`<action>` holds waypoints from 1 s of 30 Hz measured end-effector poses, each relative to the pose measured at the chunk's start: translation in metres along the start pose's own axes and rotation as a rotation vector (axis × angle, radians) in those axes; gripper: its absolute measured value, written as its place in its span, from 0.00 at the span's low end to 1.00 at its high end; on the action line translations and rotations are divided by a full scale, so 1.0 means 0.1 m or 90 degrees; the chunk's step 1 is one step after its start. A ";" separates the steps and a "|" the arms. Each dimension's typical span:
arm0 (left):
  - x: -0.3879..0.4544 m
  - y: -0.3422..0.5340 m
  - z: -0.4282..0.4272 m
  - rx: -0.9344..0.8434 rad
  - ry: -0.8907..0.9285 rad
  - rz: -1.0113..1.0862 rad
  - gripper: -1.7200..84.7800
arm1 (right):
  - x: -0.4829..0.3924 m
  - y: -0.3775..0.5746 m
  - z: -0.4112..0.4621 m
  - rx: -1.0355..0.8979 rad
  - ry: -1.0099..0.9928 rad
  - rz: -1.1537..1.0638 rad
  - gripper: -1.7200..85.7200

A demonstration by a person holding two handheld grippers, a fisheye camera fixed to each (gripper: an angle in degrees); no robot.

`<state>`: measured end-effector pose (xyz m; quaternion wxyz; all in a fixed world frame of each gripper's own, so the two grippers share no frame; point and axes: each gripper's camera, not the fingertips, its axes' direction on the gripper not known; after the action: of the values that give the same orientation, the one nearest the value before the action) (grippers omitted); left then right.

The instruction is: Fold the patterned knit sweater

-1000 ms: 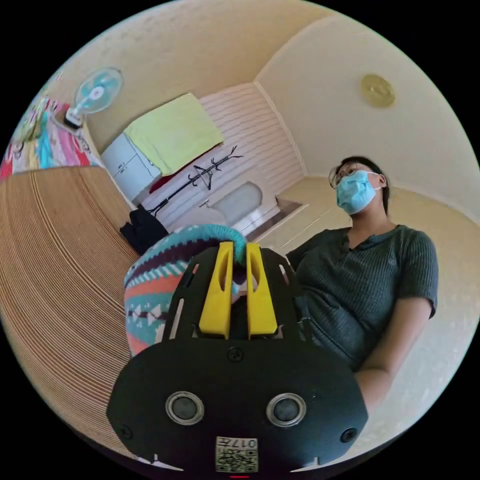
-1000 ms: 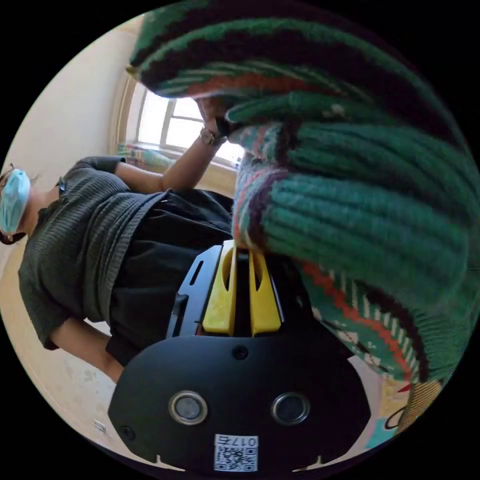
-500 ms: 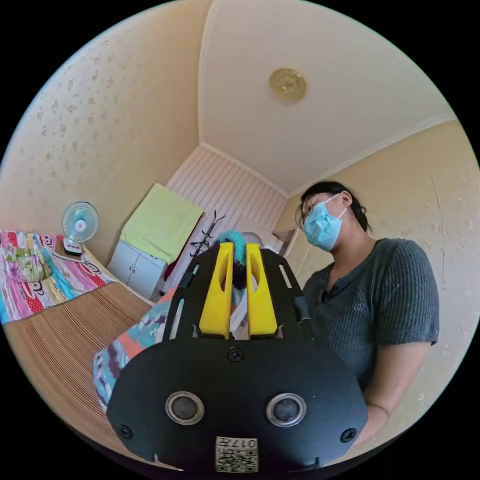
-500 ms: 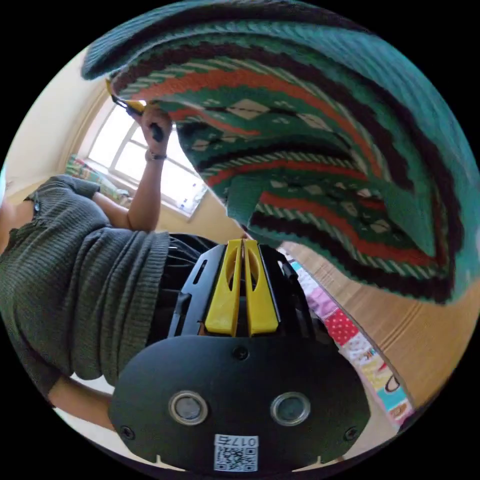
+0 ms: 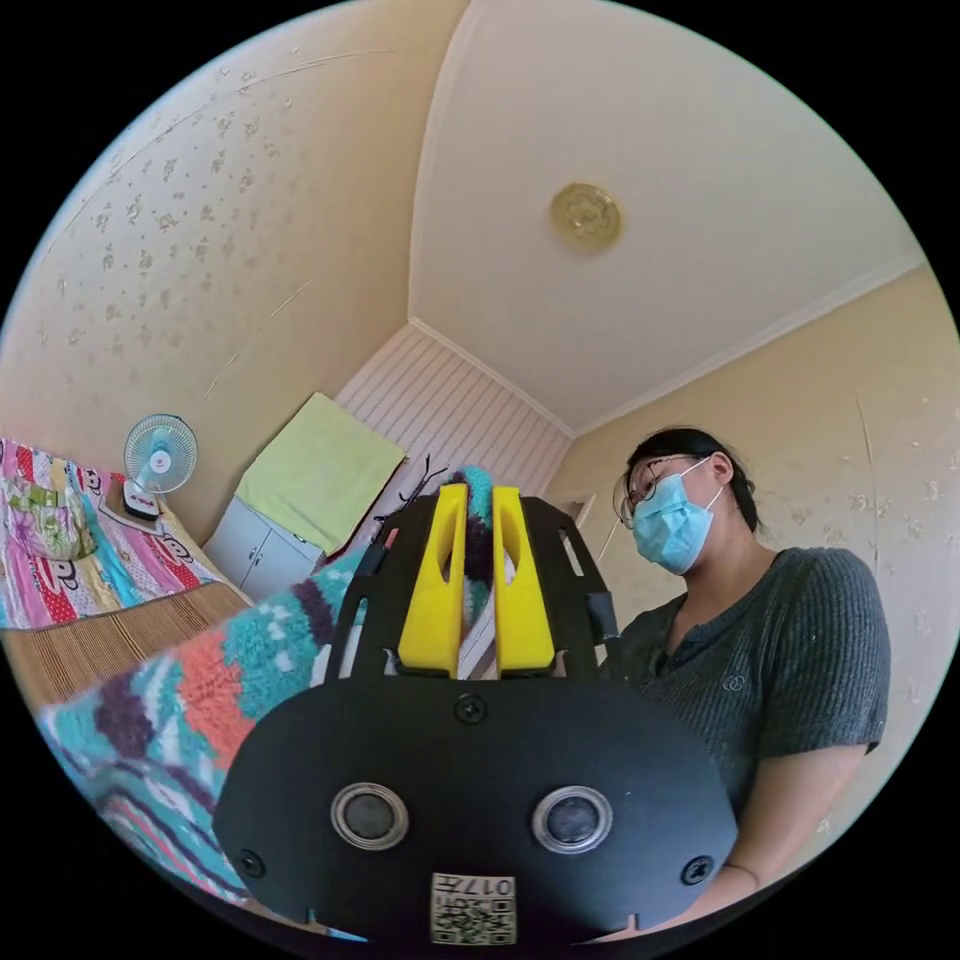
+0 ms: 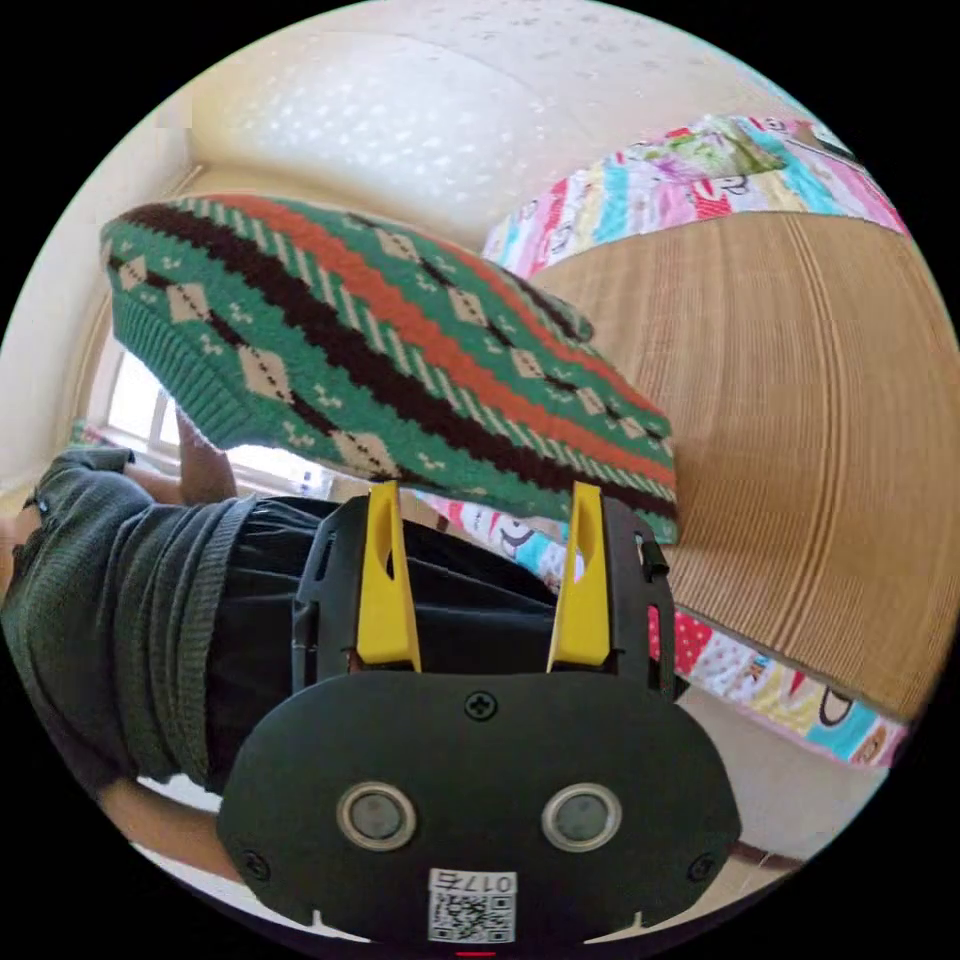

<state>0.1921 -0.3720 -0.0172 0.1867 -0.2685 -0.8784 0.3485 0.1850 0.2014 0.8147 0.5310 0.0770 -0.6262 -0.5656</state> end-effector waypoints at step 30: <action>1.08 -0.57 -1.03 -0.004 -0.278 -0.048 0.07 | -3.74 1.02 -0.64 0.601 0.765 -0.201 0.08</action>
<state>0.1408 -0.2888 0.1095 0.0040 -0.1541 -0.9085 0.3885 0.4432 0.4580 0.6659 0.6033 0.6763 -0.3873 -0.1692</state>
